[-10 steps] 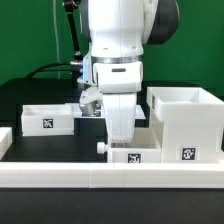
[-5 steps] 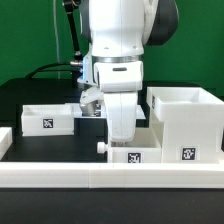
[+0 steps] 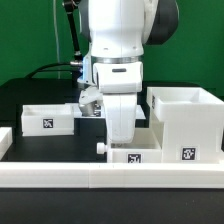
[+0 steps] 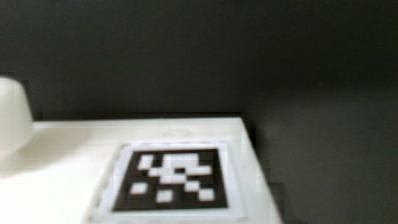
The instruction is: Assemble drawer
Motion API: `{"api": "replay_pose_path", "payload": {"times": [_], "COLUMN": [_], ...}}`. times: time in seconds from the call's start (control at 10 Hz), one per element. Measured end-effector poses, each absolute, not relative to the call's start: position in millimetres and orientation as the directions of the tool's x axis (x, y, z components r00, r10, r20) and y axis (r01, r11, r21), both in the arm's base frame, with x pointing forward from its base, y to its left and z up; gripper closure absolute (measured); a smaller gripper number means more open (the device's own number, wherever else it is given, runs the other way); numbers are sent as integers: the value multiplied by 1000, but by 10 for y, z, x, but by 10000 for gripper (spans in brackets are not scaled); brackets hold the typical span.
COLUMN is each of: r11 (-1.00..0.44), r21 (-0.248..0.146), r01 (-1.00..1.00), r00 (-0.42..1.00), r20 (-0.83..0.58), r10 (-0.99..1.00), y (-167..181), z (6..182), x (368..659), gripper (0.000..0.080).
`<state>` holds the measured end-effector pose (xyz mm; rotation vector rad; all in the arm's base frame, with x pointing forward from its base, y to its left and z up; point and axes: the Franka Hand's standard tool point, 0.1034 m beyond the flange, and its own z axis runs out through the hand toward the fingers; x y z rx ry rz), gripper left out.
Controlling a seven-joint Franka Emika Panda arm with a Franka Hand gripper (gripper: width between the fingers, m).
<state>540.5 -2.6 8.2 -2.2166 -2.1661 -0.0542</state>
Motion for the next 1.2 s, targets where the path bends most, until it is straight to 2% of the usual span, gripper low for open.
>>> {"api": "replay_pose_path", "payload": {"times": [0.2,0.4,0.7,1.2], "r11": [-22,108,131,14], "r21": [-5,1,3,7], "r01": [1000,994,991,1000], "r00": [23,-108,-131,-14], "r20": [54,48,48,52], "r10": [998,993,990,999], "y": [-29,-92,-50,-26], "z": [82,78,81,80], "x": [5405,5401,5406,5410], "gripper": [757,757,757,757]}}
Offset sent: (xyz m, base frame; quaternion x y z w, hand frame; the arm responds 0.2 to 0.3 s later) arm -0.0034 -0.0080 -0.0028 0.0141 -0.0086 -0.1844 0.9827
